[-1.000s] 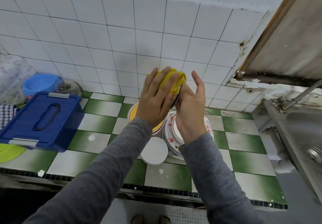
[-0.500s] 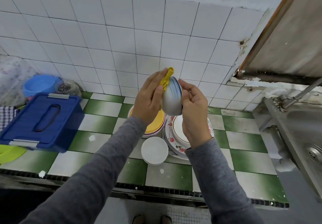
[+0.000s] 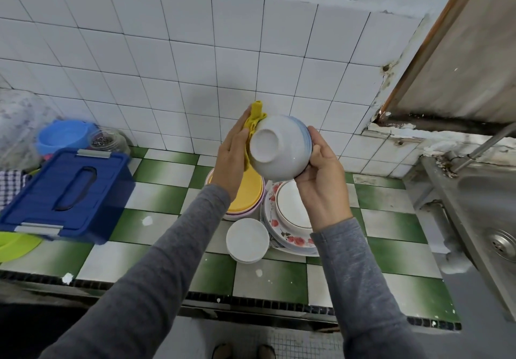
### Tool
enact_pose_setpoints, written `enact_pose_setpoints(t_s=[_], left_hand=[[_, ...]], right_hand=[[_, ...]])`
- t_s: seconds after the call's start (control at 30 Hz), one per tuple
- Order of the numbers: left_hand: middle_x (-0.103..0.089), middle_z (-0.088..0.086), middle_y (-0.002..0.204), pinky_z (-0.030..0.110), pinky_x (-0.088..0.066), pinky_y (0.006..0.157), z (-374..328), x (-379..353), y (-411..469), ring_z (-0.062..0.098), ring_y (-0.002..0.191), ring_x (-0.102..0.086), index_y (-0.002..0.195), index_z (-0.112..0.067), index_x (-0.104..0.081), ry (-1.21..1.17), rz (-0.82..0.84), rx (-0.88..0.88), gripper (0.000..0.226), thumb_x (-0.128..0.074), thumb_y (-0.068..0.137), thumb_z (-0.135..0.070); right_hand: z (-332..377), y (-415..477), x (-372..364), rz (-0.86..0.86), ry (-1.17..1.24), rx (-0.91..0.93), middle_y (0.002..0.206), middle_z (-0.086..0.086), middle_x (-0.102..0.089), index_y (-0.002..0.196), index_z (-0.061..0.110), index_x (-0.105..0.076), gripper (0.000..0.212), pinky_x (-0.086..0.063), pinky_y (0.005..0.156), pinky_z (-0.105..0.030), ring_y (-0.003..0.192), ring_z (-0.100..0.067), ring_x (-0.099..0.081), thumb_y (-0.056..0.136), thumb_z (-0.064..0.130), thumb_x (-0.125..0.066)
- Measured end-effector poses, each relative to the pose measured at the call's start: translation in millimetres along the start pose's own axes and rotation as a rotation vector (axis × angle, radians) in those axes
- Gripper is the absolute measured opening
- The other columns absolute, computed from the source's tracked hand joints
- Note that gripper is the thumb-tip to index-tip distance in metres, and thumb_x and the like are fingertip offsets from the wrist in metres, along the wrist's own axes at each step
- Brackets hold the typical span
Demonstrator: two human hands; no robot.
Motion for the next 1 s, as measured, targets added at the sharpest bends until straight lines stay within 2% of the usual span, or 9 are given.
enact_pose_setpoints(t_s=[0.17,0.3,0.43,0.53,0.6,0.67,0.73,0.9,1.0], left_hand=[[-0.044,-0.010,0.152,0.024,-0.036,0.114,1.5,-4.2,-7.2,-0.001,0.137,-0.043,0.149,-0.022,-0.040,-0.011,0.010,0.016,0.042,-0.037,0.108,-0.017],[-0.046,-0.012,0.151,0.048,-0.034,0.118,13.5,-5.5,-11.8,0.011,0.141,-0.041,0.142,-0.039,-0.047,-0.039,0.004,0.048,0.040,-0.047,0.103,-0.030],[-0.047,-0.011,0.151,0.055,-0.036,0.115,12.4,-10.8,-15.8,0.016,0.141,-0.042,0.136,-0.049,-0.052,-0.076,-0.006,0.069,0.040,-0.050,0.100,-0.034],[-0.046,-0.007,0.152,0.054,-0.038,0.114,11.7,-12.3,-14.4,0.019,0.140,-0.043,0.142,-0.040,-0.049,-0.084,0.002,0.072,0.044,-0.052,0.098,-0.032],[-0.046,-0.005,0.152,0.051,-0.038,0.114,12.2,-13.0,-14.6,0.020,0.139,-0.045,0.144,-0.035,-0.047,-0.100,0.019,0.084,0.046,-0.053,0.098,-0.030],[-0.048,-0.004,0.151,0.049,-0.038,0.115,13.3,-12.8,-15.8,0.019,0.138,-0.046,0.144,-0.033,-0.047,-0.124,0.035,0.108,0.046,-0.052,0.098,-0.027],[-0.048,-0.004,0.151,0.048,-0.037,0.116,15.5,-11.7,-18.1,0.017,0.138,-0.047,0.145,-0.030,-0.046,-0.143,0.055,0.134,0.046,-0.052,0.100,-0.025],[-0.051,-0.005,0.148,0.048,-0.040,0.113,21.8,-12.7,-25.5,0.017,0.136,-0.049,0.145,-0.033,-0.044,-0.144,0.104,0.206,0.044,-0.047,0.104,-0.021],[-0.050,-0.009,0.148,0.044,-0.040,0.114,26.1,-17.7,-30.9,0.013,0.135,-0.048,0.147,-0.032,-0.043,-0.127,0.139,0.241,0.045,-0.047,0.103,-0.023]], right_hand=[[-6.2,-1.8,6.7,-0.069,0.189,-0.037,0.115,-0.005,-0.066,0.122,0.009,-0.059,0.034,-0.060,0.081,-0.025,0.100,-0.015,-0.066,0.106,-0.002,-0.030],[-5.8,-6.2,1.5,-0.199,-0.031,0.117,0.115,-0.002,-0.065,0.113,0.014,-0.062,0.030,-0.056,0.074,-0.019,0.100,-0.012,-0.064,0.106,0.002,-0.036],[-2.7,-13.3,0.1,-0.146,-0.371,0.229,0.121,0.008,-0.057,0.120,0.020,-0.055,0.018,-0.047,0.082,-0.018,0.105,-0.005,-0.056,0.103,0.019,-0.048],[-5.7,-14.0,11.6,0.022,-0.774,0.351,0.144,0.008,-0.038,0.144,0.026,-0.033,0.065,-0.037,0.108,-0.021,0.132,-0.006,-0.040,0.088,0.053,-0.051],[-8.4,-14.7,18.2,0.115,-1.027,0.442,0.161,0.004,-0.015,0.156,0.023,-0.014,0.090,-0.015,0.122,-0.025,0.149,-0.007,-0.013,0.084,0.064,-0.048],[-8.9,-14.5,25.5,0.166,-1.221,0.547,0.167,0.004,0.002,0.159,0.020,-0.005,0.098,0.002,0.122,-0.021,0.153,-0.009,0.009,0.085,0.063,-0.052],[-7.1,-15.2,32.6,0.224,-1.360,0.644,0.168,0.003,0.005,0.159,0.017,-0.004,0.104,0.008,0.119,-0.016,0.153,-0.012,0.016,0.085,0.059,-0.063],[4.4,-17.9,51.2,0.334,-1.518,0.682,0.166,-0.003,-0.011,0.158,0.012,-0.014,0.110,-0.012,0.124,-0.027,0.154,-0.014,-0.006,0.079,0.051,-0.079],[8.1,-24.5,62.9,0.288,-1.510,0.646,0.161,-0.005,-0.027,0.156,0.011,-0.024,0.107,-0.012,0.120,-0.017,0.149,-0.013,-0.020,0.074,0.050,-0.082]])
Point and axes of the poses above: each hand's wrist, its own y-axis towards the middle knuckle, its own x-axis out of the back of the hand, z = x × y, the point moved 1 cm from there along y, towards the middle knuckle
